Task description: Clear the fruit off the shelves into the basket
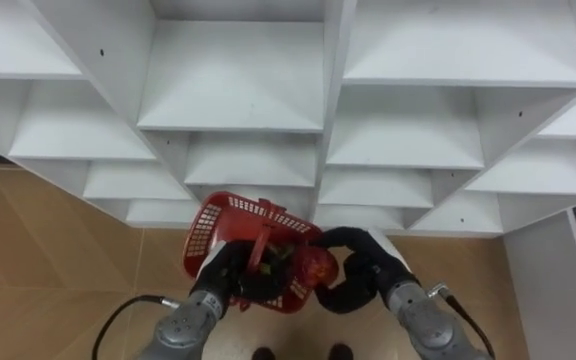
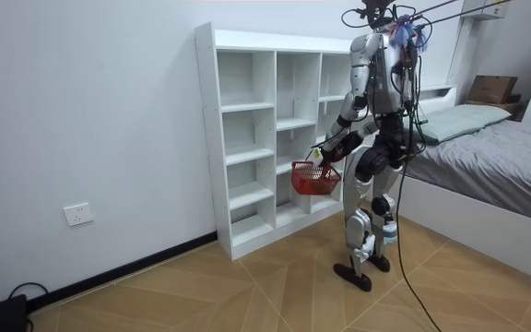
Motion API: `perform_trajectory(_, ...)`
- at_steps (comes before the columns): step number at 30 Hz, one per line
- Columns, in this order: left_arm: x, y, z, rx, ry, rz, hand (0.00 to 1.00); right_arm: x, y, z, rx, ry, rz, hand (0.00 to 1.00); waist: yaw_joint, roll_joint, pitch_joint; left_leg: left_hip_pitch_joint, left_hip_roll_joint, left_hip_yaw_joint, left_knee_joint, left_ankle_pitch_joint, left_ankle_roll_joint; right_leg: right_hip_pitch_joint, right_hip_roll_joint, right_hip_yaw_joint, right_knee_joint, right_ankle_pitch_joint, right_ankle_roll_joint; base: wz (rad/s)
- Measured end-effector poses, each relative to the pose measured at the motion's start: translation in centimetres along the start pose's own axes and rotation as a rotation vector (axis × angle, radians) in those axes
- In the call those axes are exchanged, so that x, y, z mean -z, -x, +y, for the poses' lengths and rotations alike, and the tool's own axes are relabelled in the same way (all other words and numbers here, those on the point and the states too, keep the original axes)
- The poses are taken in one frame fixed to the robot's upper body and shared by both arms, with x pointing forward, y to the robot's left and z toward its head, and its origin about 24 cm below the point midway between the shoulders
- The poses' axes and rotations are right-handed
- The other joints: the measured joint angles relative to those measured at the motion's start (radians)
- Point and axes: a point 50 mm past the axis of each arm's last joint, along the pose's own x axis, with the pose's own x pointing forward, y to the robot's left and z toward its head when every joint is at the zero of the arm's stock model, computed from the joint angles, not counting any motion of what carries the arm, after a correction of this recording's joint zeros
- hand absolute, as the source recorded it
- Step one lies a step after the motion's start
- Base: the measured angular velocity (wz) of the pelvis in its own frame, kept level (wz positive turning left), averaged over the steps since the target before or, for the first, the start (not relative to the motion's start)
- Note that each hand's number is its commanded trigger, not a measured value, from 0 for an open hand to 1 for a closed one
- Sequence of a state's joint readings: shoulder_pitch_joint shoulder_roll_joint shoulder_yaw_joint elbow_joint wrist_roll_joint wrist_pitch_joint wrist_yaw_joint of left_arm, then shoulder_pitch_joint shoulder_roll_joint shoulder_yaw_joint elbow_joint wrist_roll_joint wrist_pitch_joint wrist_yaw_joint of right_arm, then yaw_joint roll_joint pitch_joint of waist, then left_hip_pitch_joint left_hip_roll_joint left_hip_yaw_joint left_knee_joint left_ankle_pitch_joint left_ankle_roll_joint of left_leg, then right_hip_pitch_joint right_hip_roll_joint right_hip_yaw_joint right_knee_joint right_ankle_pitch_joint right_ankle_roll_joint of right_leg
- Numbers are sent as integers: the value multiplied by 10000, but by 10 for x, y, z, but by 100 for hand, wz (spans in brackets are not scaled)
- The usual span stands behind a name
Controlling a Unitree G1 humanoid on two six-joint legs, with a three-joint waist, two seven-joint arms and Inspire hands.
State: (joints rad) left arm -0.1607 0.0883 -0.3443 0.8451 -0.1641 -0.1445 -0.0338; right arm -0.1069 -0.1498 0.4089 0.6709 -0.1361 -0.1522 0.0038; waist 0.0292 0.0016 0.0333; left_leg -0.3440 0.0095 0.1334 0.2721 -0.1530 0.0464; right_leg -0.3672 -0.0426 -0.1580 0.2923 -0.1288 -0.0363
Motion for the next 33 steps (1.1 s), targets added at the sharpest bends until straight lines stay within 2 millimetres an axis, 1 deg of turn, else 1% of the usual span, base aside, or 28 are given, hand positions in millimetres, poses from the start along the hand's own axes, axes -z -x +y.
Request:
perform_trajectory(3, 0, 0, -2, 142, -79, -42, 100, 0, 0, 1, -60, 19, 12, 100, -1, 5, -3, -16, 0, -19, 1, -2, -3, 32, -1, -95, -34, 0, 0, 6)
perform_trajectory(7, 0, 0, -3, 301, -59, -51, 100, 0, 0, 0, -85, 41, -3, 100, 9, 34, -11, -3, 1, -24, 1, -2, -3, 43, -1, -80, -32, 0, 0, 0)
perform_trajectory(10, 0, 0, -5, 402, -44, -48, 100, -1, 1, 0, -200, 161, -63, 100, 23, 121, -17, 100, 2, -25, -19, -4, -5, 135, -1, -88, -28, 0, 0, 0)
perform_trajectory(12, -1, 0, -6, 533, -48, -91, 100, -2, 1, -3, -269, 355, -130, 100, 30, 175, -28, 254, 3, -17, -70, -7, -10, 259, 10, -93, -29, 0, 0, 0)
perform_trajectory(15, -1, 1, -7, 686, -60, -177, 100, -2, 1, -4, -312, 381, -115, 100, 33, 188, -33, 618, 4, 14, -187, -8, -18, 564, 22, -71, -76, -3, 2, -3)
perform_trajectory(17, -7, 2, -8, 802, -53, -451, 100, -3, 1, -5, -297, 401, -185, 100, 30, 192, -36, 723, 4, 16, -196, -5, -22, 706, 27, -74, -161, -2, 2, 0)
perform_trajectory(20, -16, 3, -11, 921, -33, -923, 100, -8, 3, -11, -93, 543, -453, 100, 12, 173, -47, 954, 0, 15, -197, -5, -22, 955, 23, -43, -208, -4, 7, 0)
perform_trajectory(22, -17, 4, -12, 963, -17, -1044, 100, -9, 4, -12, -54, 603, -517, 100, -21, 147, -62, 1221, -8, 14, -233, -7, -23, 1240, 31, -33, -304, -13, 21, 0)
perform_trajectory(24, -18, 6, -9, 1018, -99, -1146, 100, -10, 6, -11, 20, 546, -606, 100, -33, 46, -133, 1528, 1, 17, -367, -22, -48, 1512, 77, 29, -400, -18, 29, -5)
perform_trajectory(25, -19, 6, -9, 1048, -111, -1148, 100, -10, 6, -11, 27, 534, -616, 100, -39, 25, -134, 1585, 3, 17, -368, -27, -56, 1574, 83, 35, -427, -18, 29, -4)
perform_trajectory(30, -17, 7, -6, 1142, -212, -1096, 100, -8, 7, -11, 25, 533, -572, 100, -107, -121, -208, 2147, 0, 21, -538, -35, -65, 2163, 115, 59, -710, -7, 47, 0)
perform_trajectory(33, -20, 9, -3, 1187, -370, -1246, 100, -11, 7, -11, 34, 557, -703, 100, -106, -176, -234, 2355, -1, 35, -678, -37, -70, 2322, 164, 177, -729, 11, 71, -3)
